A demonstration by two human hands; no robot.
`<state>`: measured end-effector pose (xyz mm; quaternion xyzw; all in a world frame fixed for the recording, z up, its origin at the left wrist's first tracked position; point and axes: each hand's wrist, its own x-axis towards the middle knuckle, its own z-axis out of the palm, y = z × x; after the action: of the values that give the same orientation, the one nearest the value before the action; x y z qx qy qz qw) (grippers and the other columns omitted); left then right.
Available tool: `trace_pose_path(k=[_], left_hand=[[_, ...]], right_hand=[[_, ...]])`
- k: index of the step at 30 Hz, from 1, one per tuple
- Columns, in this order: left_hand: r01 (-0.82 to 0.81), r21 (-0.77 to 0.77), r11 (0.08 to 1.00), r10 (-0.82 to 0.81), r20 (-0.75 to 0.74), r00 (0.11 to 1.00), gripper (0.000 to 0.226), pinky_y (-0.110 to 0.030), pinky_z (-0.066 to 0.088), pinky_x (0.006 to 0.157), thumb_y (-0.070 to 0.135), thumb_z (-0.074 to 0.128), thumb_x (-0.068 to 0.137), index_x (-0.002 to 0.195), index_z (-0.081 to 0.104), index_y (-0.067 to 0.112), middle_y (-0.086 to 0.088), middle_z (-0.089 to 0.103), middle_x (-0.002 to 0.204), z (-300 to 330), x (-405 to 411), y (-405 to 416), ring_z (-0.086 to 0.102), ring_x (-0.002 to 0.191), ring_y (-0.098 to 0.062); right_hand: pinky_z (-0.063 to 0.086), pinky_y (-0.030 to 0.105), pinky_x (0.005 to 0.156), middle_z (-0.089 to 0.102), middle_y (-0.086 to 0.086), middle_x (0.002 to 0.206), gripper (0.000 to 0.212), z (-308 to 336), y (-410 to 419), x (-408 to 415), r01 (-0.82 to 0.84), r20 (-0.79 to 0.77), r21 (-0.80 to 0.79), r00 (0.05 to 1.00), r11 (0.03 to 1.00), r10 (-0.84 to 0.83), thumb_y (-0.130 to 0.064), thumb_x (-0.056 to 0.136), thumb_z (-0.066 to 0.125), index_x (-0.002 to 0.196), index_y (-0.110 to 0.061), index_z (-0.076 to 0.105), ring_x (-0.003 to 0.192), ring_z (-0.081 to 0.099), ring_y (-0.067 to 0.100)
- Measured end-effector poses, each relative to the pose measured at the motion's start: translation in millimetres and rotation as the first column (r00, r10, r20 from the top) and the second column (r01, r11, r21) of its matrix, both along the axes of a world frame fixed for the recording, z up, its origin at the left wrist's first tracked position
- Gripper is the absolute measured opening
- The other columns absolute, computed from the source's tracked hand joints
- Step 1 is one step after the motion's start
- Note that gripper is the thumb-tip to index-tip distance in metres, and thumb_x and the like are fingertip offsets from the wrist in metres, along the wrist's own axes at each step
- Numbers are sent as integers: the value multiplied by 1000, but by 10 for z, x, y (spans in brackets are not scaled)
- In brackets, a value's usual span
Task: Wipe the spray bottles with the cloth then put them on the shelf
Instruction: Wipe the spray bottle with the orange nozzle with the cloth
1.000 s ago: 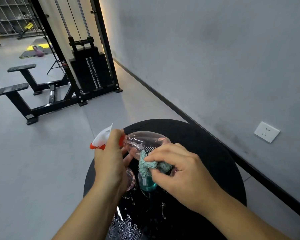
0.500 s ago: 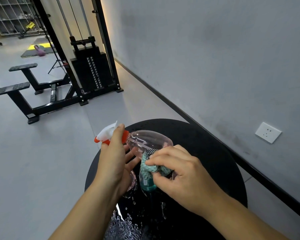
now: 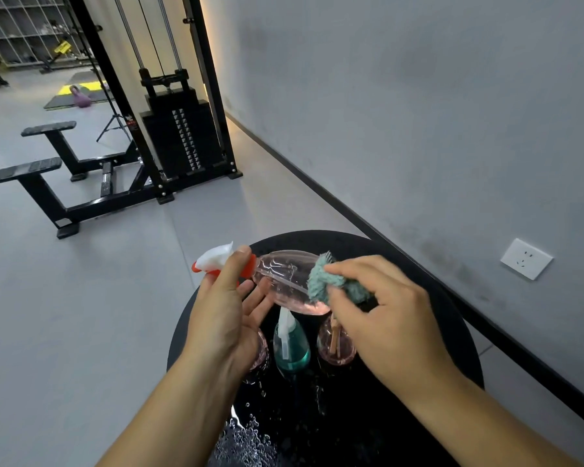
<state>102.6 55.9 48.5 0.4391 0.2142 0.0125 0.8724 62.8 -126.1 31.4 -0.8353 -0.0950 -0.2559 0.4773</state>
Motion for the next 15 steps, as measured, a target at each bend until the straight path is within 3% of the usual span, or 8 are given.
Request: trace_pose_path(k=[2,4,7,9,15], left_hand=[[22,4,1000,-22,9,1000,24,-39,67,86,26,78,96,118,68,22,-16,76,118,-9,-35,-45,82,96,-26],[23,15,1000,-23,12,1000,19,-37,66,87,27,77,96,113,69,26,-12,75,116,-26,-56,-98,79,97,-23],[-2,45,999,2,7,1000,23,-40,64,92,30,79,95,114,68,25,-11,75,121,-82,-67,-132,76,108,-25],[-15,49,999,15,7,1000,31,-44,65,92,30,80,95,121,66,19,-15,77,122,-95,-68,-150,79,106,-28],[-78,35,996,78,8,997,49,-44,69,79,25,80,96,136,60,5,-27,74,127,-69,-22,-132,82,92,-28]], right_hand=[[59,33,82,65,-21,110,28,-2,5,28,22,-6,-49,1000,999,-23,-11,91,75,115,-26,77,98,67,9],[56,37,90,65,-21,113,29,-2,28,31,22,-3,-170,1000,985,-23,-15,92,73,119,-25,75,107,62,7],[52,25,94,64,-19,114,29,24,90,3,-35,4,-273,999,961,37,-14,93,73,121,-23,74,110,57,2],[51,20,94,62,-18,113,28,33,112,-14,-56,11,-316,998,947,63,-13,92,73,118,-22,74,108,57,2],[58,29,82,59,-20,108,26,15,-53,50,50,-131,-138,989,989,-69,-14,89,71,111,-27,73,95,66,4]])
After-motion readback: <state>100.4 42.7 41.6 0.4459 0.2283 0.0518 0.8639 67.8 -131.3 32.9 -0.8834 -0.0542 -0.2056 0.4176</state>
